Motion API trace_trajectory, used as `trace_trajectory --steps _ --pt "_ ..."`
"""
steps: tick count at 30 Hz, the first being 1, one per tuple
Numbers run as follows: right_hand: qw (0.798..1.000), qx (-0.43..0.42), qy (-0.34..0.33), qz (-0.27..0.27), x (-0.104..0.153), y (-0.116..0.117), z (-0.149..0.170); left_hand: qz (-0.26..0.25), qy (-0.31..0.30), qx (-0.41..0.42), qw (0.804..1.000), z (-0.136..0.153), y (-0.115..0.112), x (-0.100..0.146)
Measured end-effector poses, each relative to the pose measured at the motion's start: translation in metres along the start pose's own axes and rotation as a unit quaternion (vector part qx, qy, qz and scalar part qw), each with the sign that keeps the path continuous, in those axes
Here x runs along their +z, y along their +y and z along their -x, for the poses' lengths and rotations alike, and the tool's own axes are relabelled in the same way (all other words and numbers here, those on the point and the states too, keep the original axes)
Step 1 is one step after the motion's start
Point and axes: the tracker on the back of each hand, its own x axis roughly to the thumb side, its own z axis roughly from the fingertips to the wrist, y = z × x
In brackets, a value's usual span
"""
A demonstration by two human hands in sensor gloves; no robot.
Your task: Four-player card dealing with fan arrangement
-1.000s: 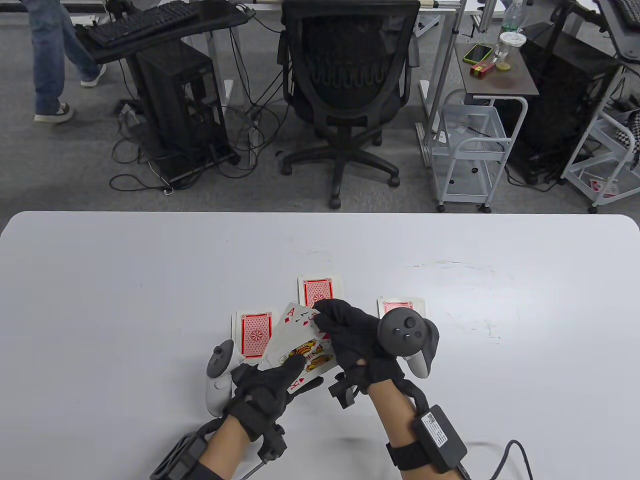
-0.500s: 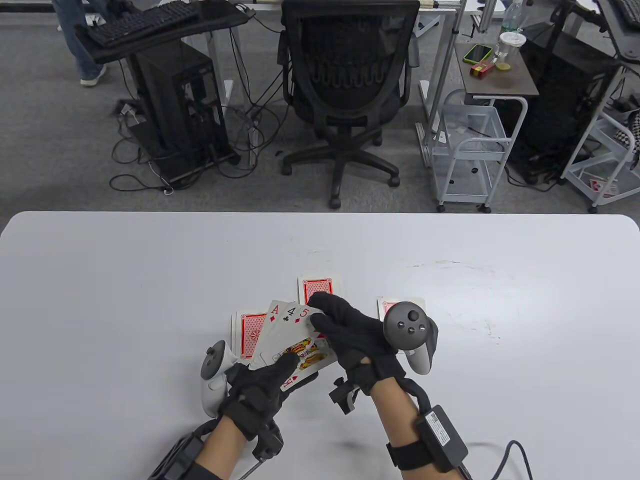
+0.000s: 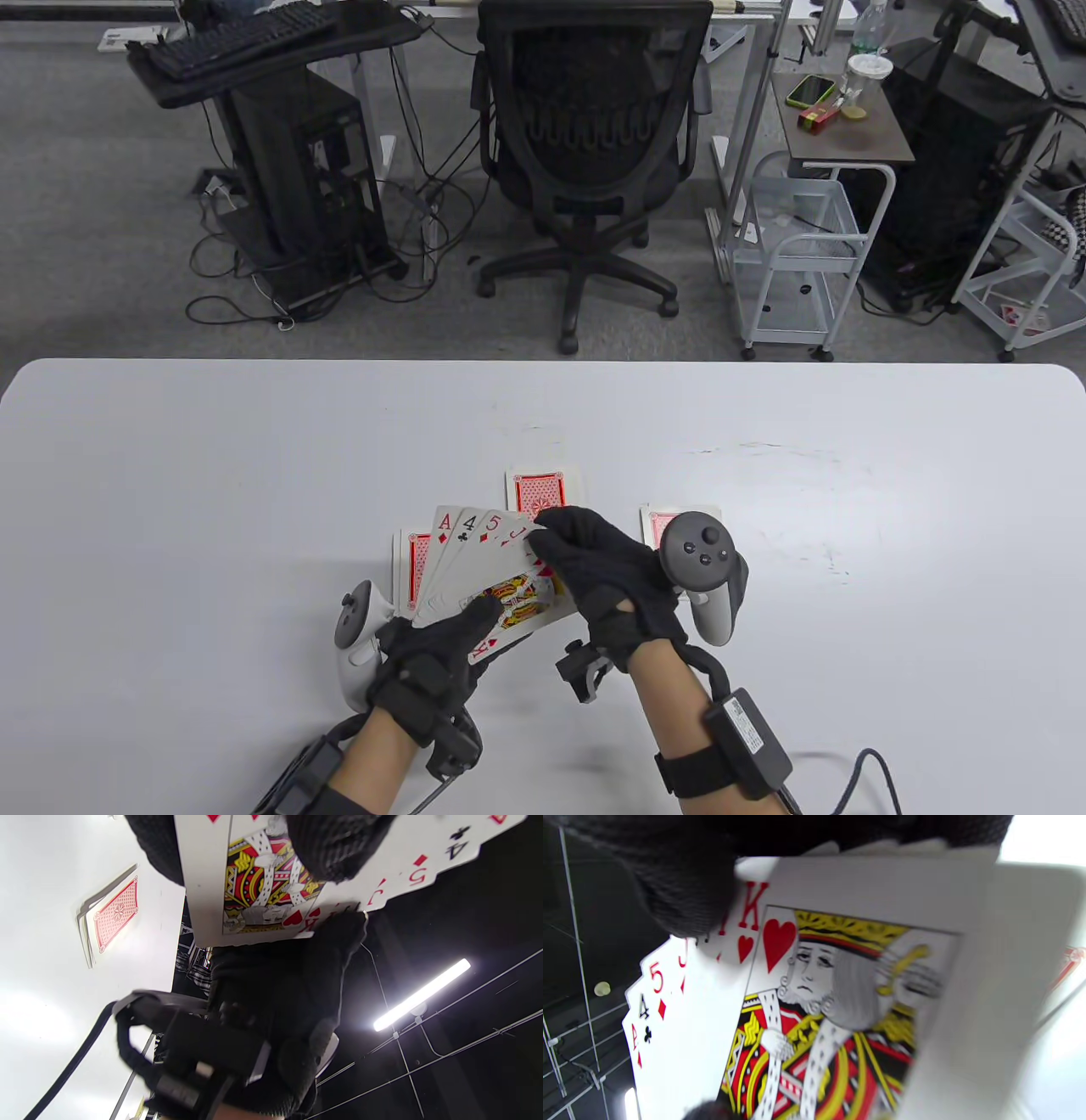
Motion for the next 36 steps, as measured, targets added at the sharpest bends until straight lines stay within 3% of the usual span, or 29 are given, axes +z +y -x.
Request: trace_trajectory --steps 4,8,13,17,20,24,26,33,36 --pt "1.0 0.003 -0.026 -0.004 -0.002 -0.002 -0.003 -0.004 -0.007 0.015 1.0 -0.002 0.001 0.0" --pt "0.998 0.019 0.024 -0.059 -0.002 -0.005 0.006 -0.012 -0.023 0.041 0.999 -0.004 0.003 0.002" --pt "0.999 0.005 -0.009 -0.034 -0.005 -0.002 0.007 -0.018 -0.025 0.051 0.998 -0.003 0.006 0.003" --pt "0.996 -0.005 -0.02 -0.081 -0.009 -0.006 0.009 -0.015 -0.034 0.059 0.998 -0.005 0.007 0.003" --pt "0.989 -0.065 -0.052 -0.123 -0.013 -0.008 0.015 -0.003 -0.03 0.06 0.998 -0.003 0.006 0.002" --pt "0.967 -0.116 -0.07 -0.215 -0.017 -0.001 0.02 0.037 -0.004 0.06 0.998 0.002 0.0 -0.002" --pt "0.958 -0.137 -0.085 -0.236 -0.018 0.006 0.02 0.037 0.01 0.058 0.998 0.006 -0.001 -0.003" --pt "0.955 -0.106 -0.119 -0.25 -0.015 0.017 0.008 0.004 0.036 0.083 0.996 0.011 0.005 -0.001" --pt "0.961 -0.081 -0.122 -0.233 -0.015 0.019 0.009 -0.019 0.056 0.085 0.995 0.015 0.006 0.001"
